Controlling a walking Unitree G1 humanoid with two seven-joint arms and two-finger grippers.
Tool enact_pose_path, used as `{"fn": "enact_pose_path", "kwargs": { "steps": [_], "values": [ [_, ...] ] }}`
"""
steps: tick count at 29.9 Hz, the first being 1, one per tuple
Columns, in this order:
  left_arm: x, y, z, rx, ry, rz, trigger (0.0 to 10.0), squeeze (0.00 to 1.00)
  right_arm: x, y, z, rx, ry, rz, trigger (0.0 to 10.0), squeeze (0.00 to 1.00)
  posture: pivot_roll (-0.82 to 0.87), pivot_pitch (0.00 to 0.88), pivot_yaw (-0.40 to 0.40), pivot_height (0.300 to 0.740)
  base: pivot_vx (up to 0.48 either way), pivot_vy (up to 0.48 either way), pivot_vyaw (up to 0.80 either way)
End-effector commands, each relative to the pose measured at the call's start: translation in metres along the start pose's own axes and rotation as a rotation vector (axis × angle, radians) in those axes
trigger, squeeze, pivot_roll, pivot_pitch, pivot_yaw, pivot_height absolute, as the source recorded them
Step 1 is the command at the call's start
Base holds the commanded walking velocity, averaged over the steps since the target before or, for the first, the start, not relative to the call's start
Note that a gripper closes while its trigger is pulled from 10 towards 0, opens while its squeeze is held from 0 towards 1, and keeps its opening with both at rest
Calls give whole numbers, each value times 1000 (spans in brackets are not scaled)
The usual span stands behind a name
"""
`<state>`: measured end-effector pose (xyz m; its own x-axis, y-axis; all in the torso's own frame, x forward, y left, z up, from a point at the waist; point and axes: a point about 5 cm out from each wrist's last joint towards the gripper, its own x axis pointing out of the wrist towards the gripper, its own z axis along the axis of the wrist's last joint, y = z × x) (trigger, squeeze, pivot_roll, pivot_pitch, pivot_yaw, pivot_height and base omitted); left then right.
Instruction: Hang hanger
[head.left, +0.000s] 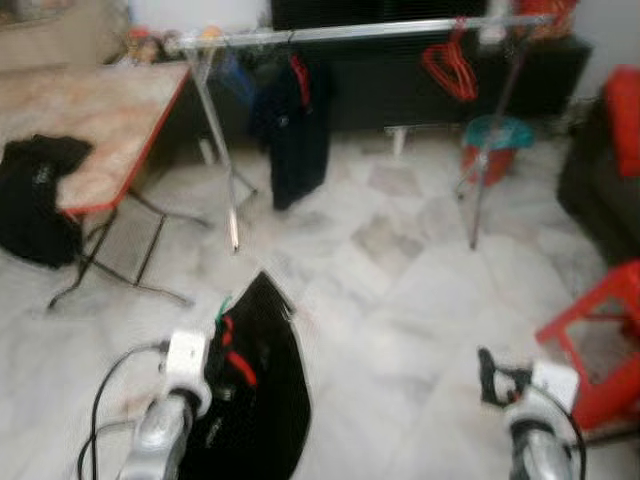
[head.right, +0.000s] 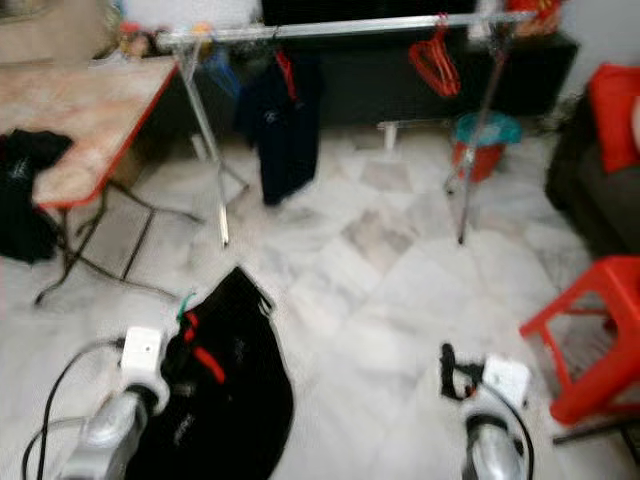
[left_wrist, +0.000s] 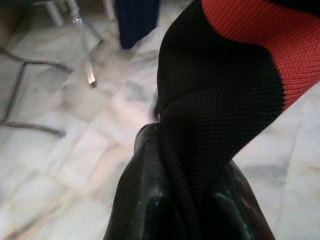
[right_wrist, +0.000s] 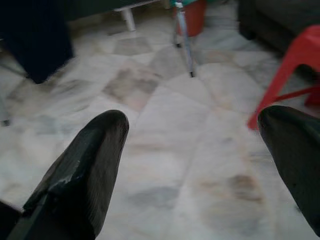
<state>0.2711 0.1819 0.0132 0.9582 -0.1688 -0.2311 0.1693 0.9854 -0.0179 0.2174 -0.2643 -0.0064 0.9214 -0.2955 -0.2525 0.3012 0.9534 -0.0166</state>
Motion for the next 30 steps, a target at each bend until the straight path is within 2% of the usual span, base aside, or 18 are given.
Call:
{"fn": "enact_pose_path", "kwargs": {
  "steps": [1, 7, 13, 16, 30],
  "values": [
    [-3, 12, 2, -1, -10, 37, 10000, 0, 6, 9, 8, 4, -33, 31, 10000, 0, -81, 0, 68, 740, 352, 0, 0],
    [1, 17, 7, -23, -24, 66, 10000, 0, 11, 11, 16, -26, -54, 62, 10000, 0, -68, 0, 54, 740, 354, 0, 0],
    [13, 14, 22, -41, -69, 67, 10000, 0, 16, 14, 23, -44, -74, 90, 10000, 0, -70, 0, 35, 740, 358, 0, 800],
    [13, 15, 19, -57, -52, 71, 10000, 0, 11, 16, 19, -20, -74, 80, 10000, 0, -99, 0, 71, 740, 480, 0, 0],
    [16, 20, 27, -10, -34, 4, 10000, 0, 6, 27, 18, 6, -101, 49, 10000, 0, -128, 0, 189, 740, 480, 0, 0]
  ]
}}
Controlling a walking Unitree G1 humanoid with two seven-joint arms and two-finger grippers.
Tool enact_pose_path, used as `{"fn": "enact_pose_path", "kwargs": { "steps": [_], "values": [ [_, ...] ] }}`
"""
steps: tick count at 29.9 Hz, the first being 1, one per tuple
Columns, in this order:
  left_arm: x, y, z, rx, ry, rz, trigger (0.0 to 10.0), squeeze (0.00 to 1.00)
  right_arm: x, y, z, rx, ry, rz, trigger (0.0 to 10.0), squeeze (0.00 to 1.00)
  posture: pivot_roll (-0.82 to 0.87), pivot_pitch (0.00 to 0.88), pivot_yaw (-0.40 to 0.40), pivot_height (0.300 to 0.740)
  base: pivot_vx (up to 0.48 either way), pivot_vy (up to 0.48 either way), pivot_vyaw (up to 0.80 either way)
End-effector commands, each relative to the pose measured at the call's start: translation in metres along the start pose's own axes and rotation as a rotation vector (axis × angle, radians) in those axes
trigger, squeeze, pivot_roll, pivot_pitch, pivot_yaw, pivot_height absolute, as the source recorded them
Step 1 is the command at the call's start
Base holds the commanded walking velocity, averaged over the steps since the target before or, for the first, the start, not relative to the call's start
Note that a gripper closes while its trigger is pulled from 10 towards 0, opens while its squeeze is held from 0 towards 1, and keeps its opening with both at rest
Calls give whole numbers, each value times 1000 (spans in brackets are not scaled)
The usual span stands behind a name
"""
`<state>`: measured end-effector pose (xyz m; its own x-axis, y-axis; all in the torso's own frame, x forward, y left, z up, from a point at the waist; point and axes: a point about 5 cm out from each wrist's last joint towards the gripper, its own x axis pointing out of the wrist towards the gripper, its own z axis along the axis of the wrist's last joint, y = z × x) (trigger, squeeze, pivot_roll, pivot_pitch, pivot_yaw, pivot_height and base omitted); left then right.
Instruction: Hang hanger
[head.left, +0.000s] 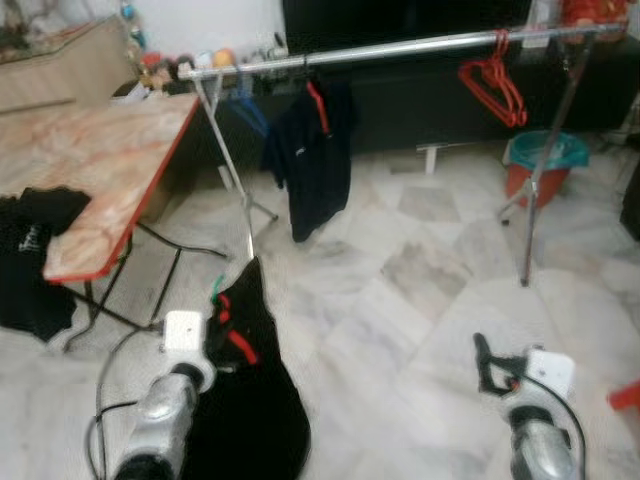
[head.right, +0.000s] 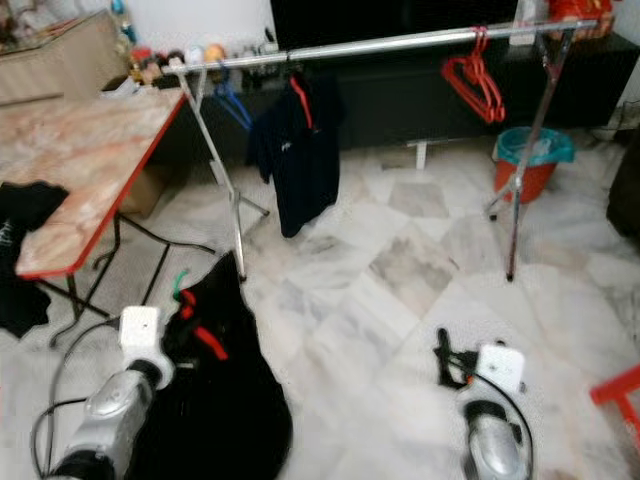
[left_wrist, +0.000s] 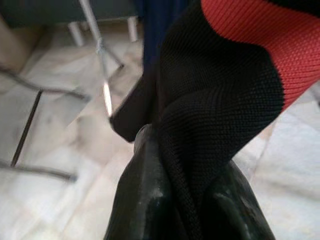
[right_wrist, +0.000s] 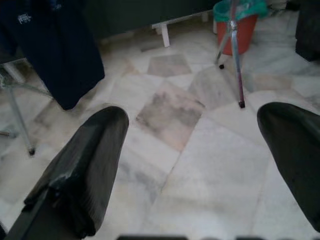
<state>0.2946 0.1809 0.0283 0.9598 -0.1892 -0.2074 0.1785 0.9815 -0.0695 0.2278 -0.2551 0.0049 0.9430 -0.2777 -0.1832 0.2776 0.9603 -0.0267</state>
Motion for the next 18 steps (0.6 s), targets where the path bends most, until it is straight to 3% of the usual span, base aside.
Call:
{"fn": "enact_pose_path", "kwargs": {
  "steps": [1, 6, 18],
  "values": [
    [-3, 17, 7, 38, -11, 24, 10000, 0, 3, 16, 5, 24, -30, 24, 10000, 0, -130, 0, 191, 740, 480, 0, 0],
    [-2, 19, 9, 42, -10, 28, 10000, 0, 1, 22, 2, 9, -14, 44, 10000, 0, -135, 0, 187, 740, 480, 0, 0],
    [-2, 14, 8, 31, -13, 24, 10000, 0, 3, 15, 4, -2, -14, 28, 10000, 0, -128, 0, 175, 740, 480, 0, 0]
  ]
}}
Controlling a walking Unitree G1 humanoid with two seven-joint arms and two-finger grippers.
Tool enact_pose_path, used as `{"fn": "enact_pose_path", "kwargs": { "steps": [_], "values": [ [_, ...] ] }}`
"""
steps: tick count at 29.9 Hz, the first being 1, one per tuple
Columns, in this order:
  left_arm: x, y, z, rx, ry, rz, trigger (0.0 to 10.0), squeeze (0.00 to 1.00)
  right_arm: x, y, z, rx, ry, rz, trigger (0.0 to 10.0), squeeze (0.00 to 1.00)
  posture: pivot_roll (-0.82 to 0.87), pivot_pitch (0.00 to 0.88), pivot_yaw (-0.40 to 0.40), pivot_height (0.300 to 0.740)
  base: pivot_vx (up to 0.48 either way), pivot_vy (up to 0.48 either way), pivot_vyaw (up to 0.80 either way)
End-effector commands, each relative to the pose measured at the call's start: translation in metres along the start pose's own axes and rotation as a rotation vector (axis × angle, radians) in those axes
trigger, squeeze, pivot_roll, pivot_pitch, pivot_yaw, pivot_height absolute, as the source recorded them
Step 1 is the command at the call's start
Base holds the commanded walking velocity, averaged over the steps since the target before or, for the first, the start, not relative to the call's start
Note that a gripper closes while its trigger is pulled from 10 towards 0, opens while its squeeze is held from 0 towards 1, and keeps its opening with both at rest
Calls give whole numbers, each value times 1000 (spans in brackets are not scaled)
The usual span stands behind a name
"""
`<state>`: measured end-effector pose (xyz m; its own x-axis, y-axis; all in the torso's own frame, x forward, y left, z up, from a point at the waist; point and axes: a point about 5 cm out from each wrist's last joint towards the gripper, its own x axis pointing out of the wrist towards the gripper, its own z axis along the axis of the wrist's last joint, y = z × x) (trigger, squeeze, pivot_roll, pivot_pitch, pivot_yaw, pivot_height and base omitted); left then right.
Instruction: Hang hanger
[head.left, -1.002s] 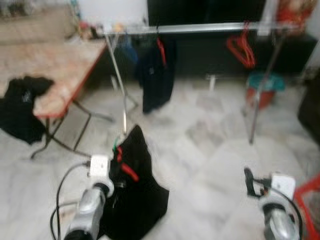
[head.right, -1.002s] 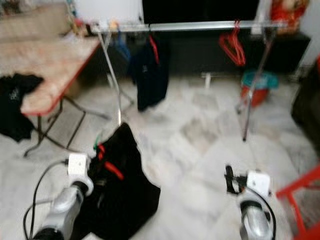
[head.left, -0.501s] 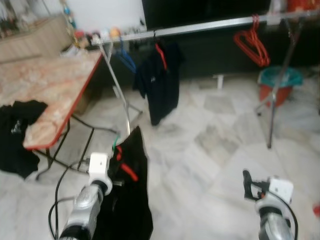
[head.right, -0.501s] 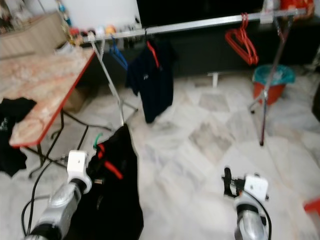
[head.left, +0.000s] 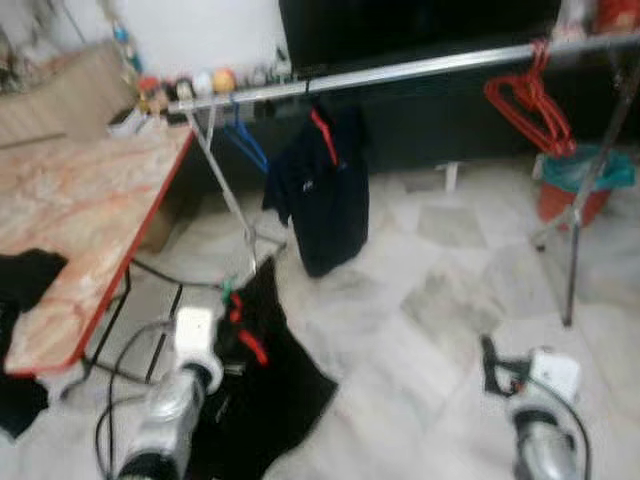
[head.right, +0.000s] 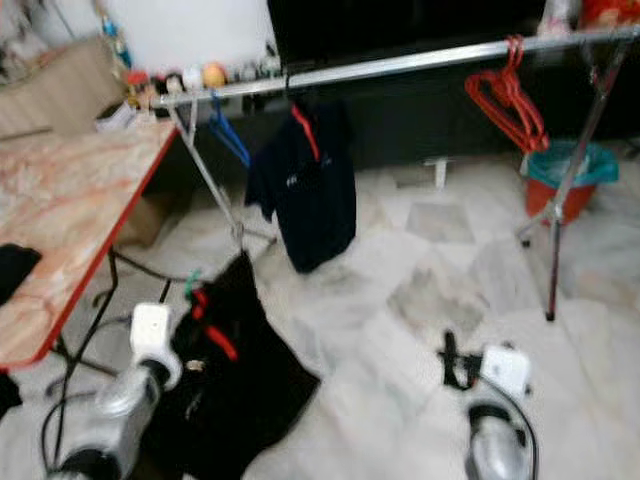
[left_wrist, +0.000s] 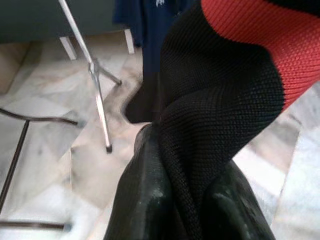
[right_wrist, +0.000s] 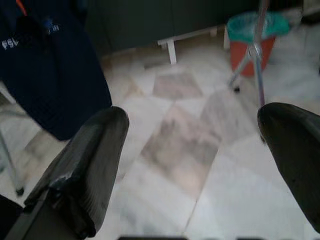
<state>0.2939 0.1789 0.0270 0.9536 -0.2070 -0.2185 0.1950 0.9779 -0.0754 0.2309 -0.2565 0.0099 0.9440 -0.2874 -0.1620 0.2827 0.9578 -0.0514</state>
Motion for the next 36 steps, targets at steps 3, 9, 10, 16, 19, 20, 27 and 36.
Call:
{"fn": "enact_pose_path", "kwargs": {
  "steps": [3, 9, 10, 16, 19, 20, 27, 36],
  "values": [
    [-2, 16, 10, 34, -25, 42, 10000, 0, 0, 16, -1, 22, 7, 37, 10000, 0, -128, 0, 175, 740, 480, 0, 0],
    [-2, 16, 10, 34, -25, 42, 10000, 0, 0, 16, -1, 22, 7, 37, 10000, 0, -128, 0, 175, 740, 480, 0, 0],
    [-2, 16, 10, 34, -25, 42, 10000, 0, 0, 16, -1, 22, 7, 37, 10000, 0, -128, 0, 175, 740, 480, 0, 0],
    [-2, 16, 10, 34, -25, 42, 10000, 0, 0, 16, -1, 22, 7, 37, 10000, 0, -128, 0, 175, 740, 480, 0, 0],
    [-2, 16, 10, 34, -25, 42, 10000, 0, 0, 16, -1, 22, 7, 37, 10000, 0, -128, 0, 175, 740, 480, 0, 0],
    [-2, 16, 10, 34, -25, 42, 10000, 0, 0, 16, -1, 22, 7, 37, 10000, 0, -128, 0, 175, 740, 480, 0, 0],
    [-6, 13, 4, 13, -33, 50, 10000, 0, 8, 16, 3, -5, 22, 61, 10000, 0, -70, 0, 81, 740, 343, 0, -221],
    [-13, 21, -2, 14, -24, 84, 10000, 0, 9, 13, 2, -17, 27, 58, 10000, 0, -68, 0, 78, 740, 0, 0, -410]
  ]
}}
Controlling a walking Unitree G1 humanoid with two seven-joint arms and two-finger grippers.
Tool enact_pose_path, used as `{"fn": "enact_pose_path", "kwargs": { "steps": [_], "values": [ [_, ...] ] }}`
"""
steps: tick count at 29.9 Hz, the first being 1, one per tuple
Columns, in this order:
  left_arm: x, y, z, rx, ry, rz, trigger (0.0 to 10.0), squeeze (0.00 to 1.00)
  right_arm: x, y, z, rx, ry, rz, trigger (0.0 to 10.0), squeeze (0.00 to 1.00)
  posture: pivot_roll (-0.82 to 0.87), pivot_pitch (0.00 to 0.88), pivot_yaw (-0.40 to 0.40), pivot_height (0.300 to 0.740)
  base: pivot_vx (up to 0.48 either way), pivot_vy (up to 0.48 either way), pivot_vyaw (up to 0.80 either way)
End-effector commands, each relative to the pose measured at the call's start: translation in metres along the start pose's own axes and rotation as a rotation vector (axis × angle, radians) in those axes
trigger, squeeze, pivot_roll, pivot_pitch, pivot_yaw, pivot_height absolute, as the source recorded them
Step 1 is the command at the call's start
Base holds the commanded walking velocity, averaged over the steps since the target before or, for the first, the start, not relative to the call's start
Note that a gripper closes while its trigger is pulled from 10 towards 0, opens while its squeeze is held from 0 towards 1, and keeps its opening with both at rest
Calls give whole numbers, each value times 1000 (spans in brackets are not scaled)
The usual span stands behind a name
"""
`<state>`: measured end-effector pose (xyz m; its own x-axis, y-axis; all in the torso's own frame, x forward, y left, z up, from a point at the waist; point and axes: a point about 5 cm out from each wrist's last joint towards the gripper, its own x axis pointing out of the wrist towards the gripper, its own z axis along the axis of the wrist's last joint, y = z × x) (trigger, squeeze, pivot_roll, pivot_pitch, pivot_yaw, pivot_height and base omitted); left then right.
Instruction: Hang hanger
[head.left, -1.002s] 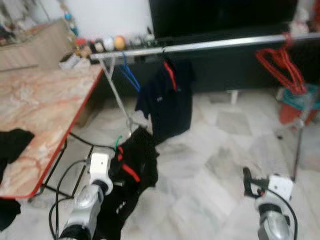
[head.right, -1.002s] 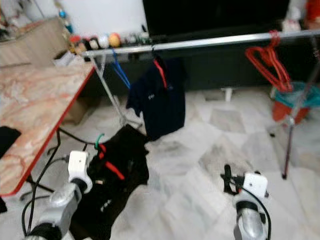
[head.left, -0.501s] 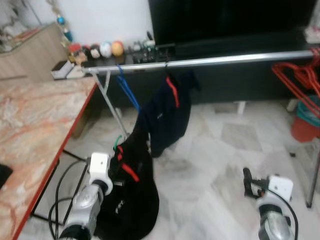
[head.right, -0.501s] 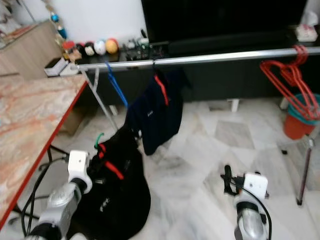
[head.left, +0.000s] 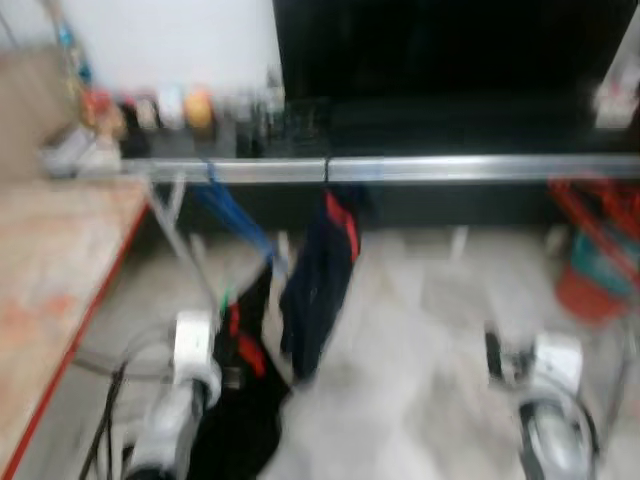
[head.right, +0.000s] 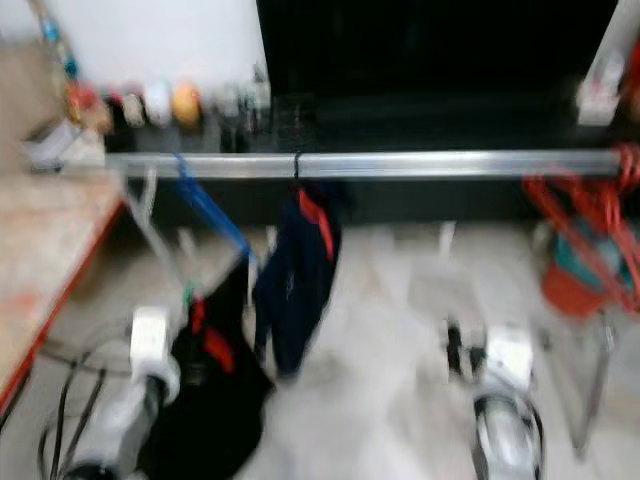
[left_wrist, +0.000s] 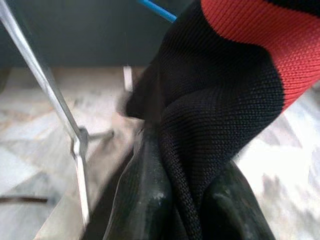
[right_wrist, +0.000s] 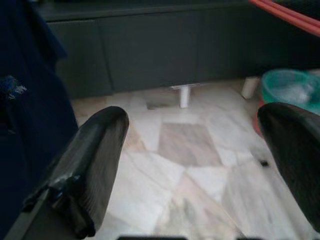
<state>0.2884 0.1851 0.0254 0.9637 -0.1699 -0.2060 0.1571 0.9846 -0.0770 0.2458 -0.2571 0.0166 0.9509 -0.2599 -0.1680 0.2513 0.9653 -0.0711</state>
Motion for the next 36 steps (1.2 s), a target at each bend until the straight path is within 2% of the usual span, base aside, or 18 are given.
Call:
{"fn": "enact_pose_path", "kwargs": {
  "steps": [1, 17, 32, 36],
  "values": [
    [-7, 16, 0, 22, -8, 52, 10000, 0, -4, 10, -7, 8, 22, 30, 10000, 0, -66, 0, 75, 740, 0, 0, 0],
    [-13, 14, -9, -16, 2, 85, 10000, 0, -3, 5, -6, -1, 26, 32, 10000, 0, -58, 0, 57, 740, 0, 0, 0],
    [-16, 13, -11, -35, -1, 88, 10000, 0, -3, 2, -9, 16, 47, 0, 10000, 0, -54, 0, 53, 740, -278, 0, 0],
    [-16, 12, -10, -37, -2, 83, 10000, 0, -3, 1, -10, 16, 59, -4, 10000, 0, -54, 0, 53, 740, -291, 0, -700]
  ]
}}
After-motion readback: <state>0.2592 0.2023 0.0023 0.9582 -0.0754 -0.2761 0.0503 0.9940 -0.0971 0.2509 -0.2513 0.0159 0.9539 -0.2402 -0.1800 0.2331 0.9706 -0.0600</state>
